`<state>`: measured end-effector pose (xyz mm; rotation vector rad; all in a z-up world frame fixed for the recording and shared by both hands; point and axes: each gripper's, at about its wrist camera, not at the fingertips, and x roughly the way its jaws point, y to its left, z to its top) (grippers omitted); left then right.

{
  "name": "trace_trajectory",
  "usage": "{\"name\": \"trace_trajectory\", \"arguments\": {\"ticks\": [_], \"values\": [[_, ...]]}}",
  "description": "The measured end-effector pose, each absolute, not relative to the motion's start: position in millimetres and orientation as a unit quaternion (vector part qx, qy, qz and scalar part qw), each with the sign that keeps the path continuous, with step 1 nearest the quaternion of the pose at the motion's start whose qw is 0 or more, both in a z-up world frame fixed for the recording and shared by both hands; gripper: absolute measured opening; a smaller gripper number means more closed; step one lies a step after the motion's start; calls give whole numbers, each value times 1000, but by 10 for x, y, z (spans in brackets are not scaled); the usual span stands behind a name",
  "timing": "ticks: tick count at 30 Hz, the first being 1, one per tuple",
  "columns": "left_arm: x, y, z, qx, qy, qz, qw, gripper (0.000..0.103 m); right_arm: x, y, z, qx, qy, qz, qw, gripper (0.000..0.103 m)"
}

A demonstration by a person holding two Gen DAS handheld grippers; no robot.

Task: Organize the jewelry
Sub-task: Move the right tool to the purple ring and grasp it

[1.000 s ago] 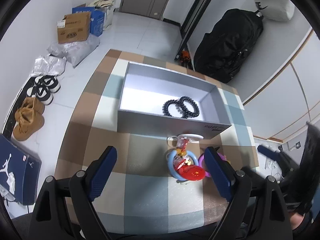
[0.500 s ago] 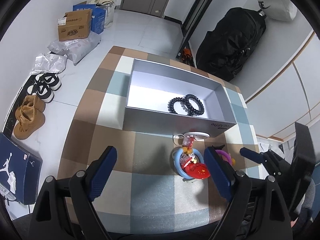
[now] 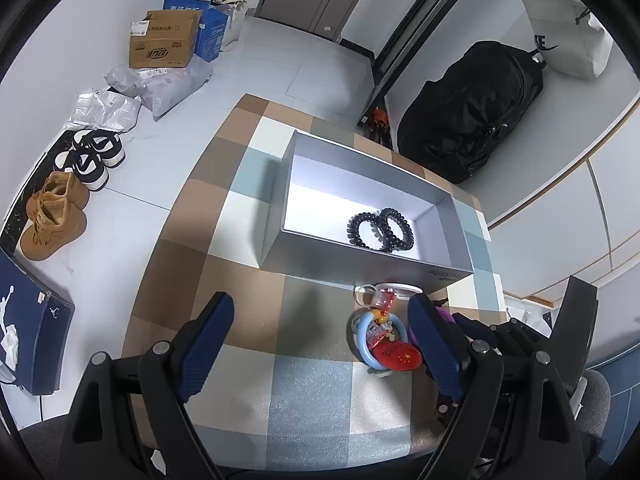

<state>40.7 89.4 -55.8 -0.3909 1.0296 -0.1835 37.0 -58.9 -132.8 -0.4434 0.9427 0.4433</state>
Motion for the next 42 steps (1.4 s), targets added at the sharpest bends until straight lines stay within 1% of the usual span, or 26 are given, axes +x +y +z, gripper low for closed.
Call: {"name": "trace_trajectory", "arguments": {"ticks": [12, 16, 22, 24, 26, 28, 31, 34, 40, 42], "values": [[399, 843, -572, -175, 494, -99, 846, 85, 471, -815, -1133, -121, 443, 213, 862, 47], [380, 784, -572, -160, 496, -106, 847, 80, 512, -904, -1077, -91, 442, 219, 865, 47], [335, 701, -550, -148, 493, -129, 848, 80, 507, -1024, -1009, -57, 443, 215, 869, 46], [308, 622, -544, -130, 492, -142, 849, 74, 510, -1067, -995, -48, 444, 214, 869, 46], [290, 531, -550, -109, 496, -153, 848, 65, 519, -1122, -980, -36, 444, 212, 870, 46], [269, 454, -557, -91, 499, -165, 846, 60, 517, -1159, -956, -26, 443, 214, 870, 46], [217, 333, -568, -62, 500, -180, 845, 58, 512, -1219, -931, -11, 443, 215, 871, 46], [198, 269, -578, -45, 504, -191, 841, 52, 520, -1278, -932, 6, 448, 215, 868, 46], [178, 205, -634, -27, 514, -197, 835, 50, 570, -1431, -980, 61, 467, 218, 855, 46], [174, 165, -636, -18, 514, -198, 835, 44, 591, -1476, -990, 72, 471, 211, 854, 46]]}}
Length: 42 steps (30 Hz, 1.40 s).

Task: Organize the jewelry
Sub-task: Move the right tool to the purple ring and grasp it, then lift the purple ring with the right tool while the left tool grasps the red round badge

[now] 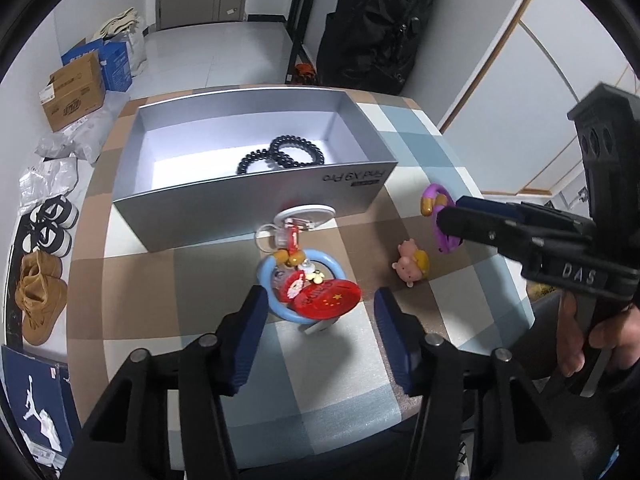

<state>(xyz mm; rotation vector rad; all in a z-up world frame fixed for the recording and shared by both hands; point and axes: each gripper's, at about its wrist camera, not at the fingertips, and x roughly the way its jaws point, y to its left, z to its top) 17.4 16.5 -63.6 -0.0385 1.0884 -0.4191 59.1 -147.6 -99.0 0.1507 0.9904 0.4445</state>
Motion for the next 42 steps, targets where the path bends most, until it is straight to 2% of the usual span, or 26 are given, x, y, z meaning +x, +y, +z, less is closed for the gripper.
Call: {"name": "trace_trajectory", "arguments": {"ticks": [3, 4, 5, 8, 13, 19, 27, 30, 31, 42], "values": [[176, 73, -654, 8, 513, -194, 836, 37, 618, -1518, -1024, 84, 479, 208, 849, 43], [174, 47, -664, 15, 512, -194, 837, 34, 625, -1523, -1041, 88, 484, 209, 845, 31], [171, 23, -675, 22, 512, -195, 836, 30, 637, -1529, -1060, 89, 489, 208, 843, 28], [154, -59, -715, 39, 515, -203, 832, 24, 648, -1544, -1113, 85, 500, 199, 839, 27], [122, -100, -723, 57, 514, -201, 832, 21, 634, -1602, -1103, 91, 498, 198, 840, 26], [151, -61, -666, 44, 514, -204, 832, 7, 634, -1656, -1143, 92, 506, 184, 838, 28], [235, 163, -663, -40, 531, -211, 820, 4, 678, -1849, -1259, 150, 535, 163, 815, 34], [278, 261, -669, -77, 536, -212, 814, 2, 685, -1877, -1276, 174, 541, 168, 806, 45], [299, 280, -679, -90, 538, -212, 811, 2, 687, -1885, -1290, 182, 544, 169, 802, 46], [370, 431, -672, -173, 545, -219, 791, 1, 775, -1976, -1470, 278, 573, 180, 750, 46]]}}
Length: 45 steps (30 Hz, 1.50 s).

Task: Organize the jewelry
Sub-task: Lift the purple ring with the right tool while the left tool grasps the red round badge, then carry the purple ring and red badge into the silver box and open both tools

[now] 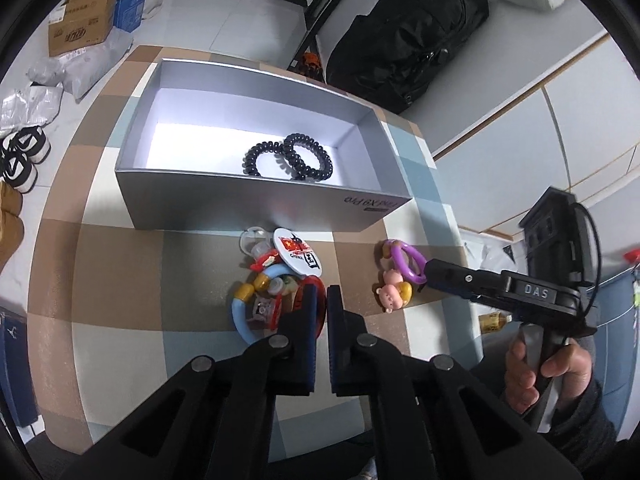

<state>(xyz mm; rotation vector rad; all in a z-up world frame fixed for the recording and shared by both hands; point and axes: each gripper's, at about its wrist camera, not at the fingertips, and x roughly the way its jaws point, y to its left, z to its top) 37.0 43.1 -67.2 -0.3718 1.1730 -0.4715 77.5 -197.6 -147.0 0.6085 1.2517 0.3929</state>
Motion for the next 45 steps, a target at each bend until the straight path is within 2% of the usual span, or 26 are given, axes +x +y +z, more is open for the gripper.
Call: {"name": "trace_trajectory", "arguments": {"ticks": [5, 11, 13, 17, 27, 45], "values": [[410, 458, -663, -187, 545, -216, 789, 0, 795, -1993, -1494, 295, 574, 178, 743, 45], [382, 486, -654, -190, 541, -217, 790, 0, 816, -1933, -1489, 277, 576, 170, 750, 31], [381, 527, -655, -201, 541, -222, 786, 0, 830, -1899, -1494, 264, 579, 163, 754, 18], [400, 572, -656, -211, 540, -218, 785, 0, 832, -1889, -1433, 247, 568, 155, 770, 13], [405, 586, -537, -224, 524, -227, 789, 0, 797, -1994, -1264, 248, 532, 160, 794, 12], [611, 835, -209, -292, 459, -226, 808, 0, 861, -1710, -557, 262, 445, 232, 824, 12]]}}
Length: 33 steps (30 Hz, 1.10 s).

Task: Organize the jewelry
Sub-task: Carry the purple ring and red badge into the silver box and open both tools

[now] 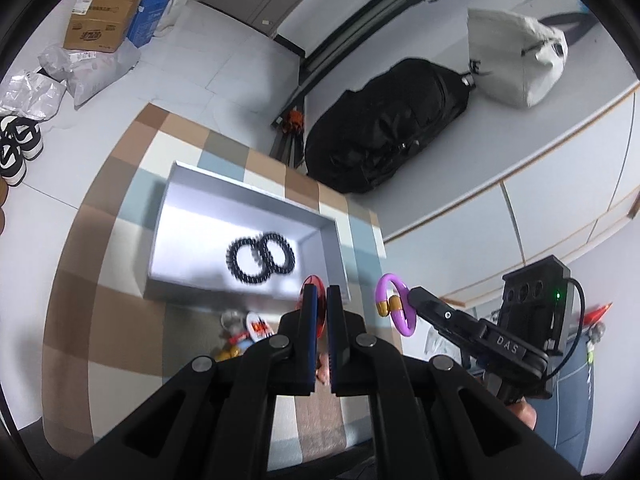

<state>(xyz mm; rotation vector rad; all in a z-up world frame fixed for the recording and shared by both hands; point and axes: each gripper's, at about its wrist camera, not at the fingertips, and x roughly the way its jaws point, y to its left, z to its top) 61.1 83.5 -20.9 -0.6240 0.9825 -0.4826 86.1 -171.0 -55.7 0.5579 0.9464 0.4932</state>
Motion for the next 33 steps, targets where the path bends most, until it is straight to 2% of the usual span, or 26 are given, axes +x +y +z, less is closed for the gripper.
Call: {"name": "trace_trajectory", "arguments": {"ticks": [10, 33], "values": [[887, 908, -237, -321, 455, -197, 806, 0, 1200, -1424, -557, 240, 457, 241, 822, 12], [1284, 793, -404, -308, 490, -183, 795, 0, 1677, -1173, -748, 191, 475, 246, 823, 12]]}}
